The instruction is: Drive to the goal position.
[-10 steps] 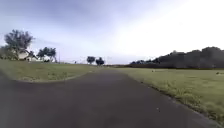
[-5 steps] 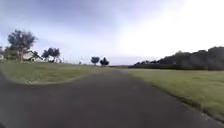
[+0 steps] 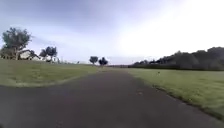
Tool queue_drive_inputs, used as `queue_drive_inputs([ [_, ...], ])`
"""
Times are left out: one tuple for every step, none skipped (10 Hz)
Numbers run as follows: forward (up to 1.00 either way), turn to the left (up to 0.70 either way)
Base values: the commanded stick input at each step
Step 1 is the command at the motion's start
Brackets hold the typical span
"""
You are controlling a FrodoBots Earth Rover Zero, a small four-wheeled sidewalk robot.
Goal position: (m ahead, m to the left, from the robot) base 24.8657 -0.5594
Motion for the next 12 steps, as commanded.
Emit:
queue_drive_inputs([
  [1.0,0.04],
  [1.0,0.23],
  [1.0,0.27],
  [1.0,0.27],
  [1.0,0.27],
  [1.0,0.25],
  [1.0,0.11],
  [1.0,0.0],
  [1.0,0.0],
  [1.0,0.0],
  [1.0,0.0],
  [1.0,0.0],
])
